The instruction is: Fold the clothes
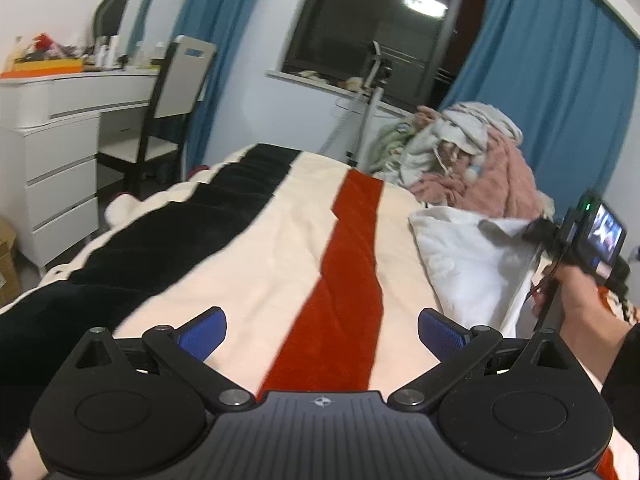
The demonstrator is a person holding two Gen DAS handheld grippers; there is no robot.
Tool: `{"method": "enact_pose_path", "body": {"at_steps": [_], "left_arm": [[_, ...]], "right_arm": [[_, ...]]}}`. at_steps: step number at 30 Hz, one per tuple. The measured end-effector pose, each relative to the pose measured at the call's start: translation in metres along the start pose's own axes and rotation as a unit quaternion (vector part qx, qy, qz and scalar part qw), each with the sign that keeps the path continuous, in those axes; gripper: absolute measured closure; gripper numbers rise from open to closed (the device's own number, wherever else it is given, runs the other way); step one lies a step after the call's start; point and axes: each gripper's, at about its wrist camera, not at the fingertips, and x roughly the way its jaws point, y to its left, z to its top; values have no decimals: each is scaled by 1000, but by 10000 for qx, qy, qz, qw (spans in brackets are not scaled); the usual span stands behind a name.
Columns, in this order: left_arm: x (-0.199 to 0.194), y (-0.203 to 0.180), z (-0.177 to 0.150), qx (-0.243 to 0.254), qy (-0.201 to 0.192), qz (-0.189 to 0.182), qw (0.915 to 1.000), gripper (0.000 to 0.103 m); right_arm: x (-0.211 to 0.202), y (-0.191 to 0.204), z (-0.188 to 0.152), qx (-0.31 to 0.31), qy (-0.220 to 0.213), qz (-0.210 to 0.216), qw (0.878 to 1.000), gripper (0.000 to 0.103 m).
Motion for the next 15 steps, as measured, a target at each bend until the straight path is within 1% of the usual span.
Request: {"method": "enact_pose_path", "body": {"at_steps": [2, 4, 5, 6, 7, 11, 12, 15], "left_arm": [[8, -6, -4, 100, 61, -12, 9999, 0], [18, -12, -8, 170, 168, -56, 9997, 0], [22, -15, -9, 205, 215, -73, 9995, 0], [26, -16, -10, 251, 241, -74, 9994, 0], [29, -19, -11, 300, 256, -74, 9992, 0], [33, -23, -12, 371, 286, -140, 9988, 0], [31, -24, -12, 367, 278, -170, 9988, 0], [25, -22, -10, 307, 278, -312, 9987, 0]], "right_arm": [[20, -13, -17, -4, 440, -34, 9990, 76], [30, -12, -30, -94, 706, 139, 9974, 27], [31, -13, -32, -85, 750, 329, 9966, 18], [30, -11, -31, -89, 737, 468, 9961, 12], [27, -10, -30, -124, 714, 530, 9960, 12], [3, -8, -21, -255, 694, 507, 9960, 12], [-7, -8, -18, -269, 643, 496, 9963, 12], [-53, -11, -9, -304, 449, 570, 9969, 12]]}}
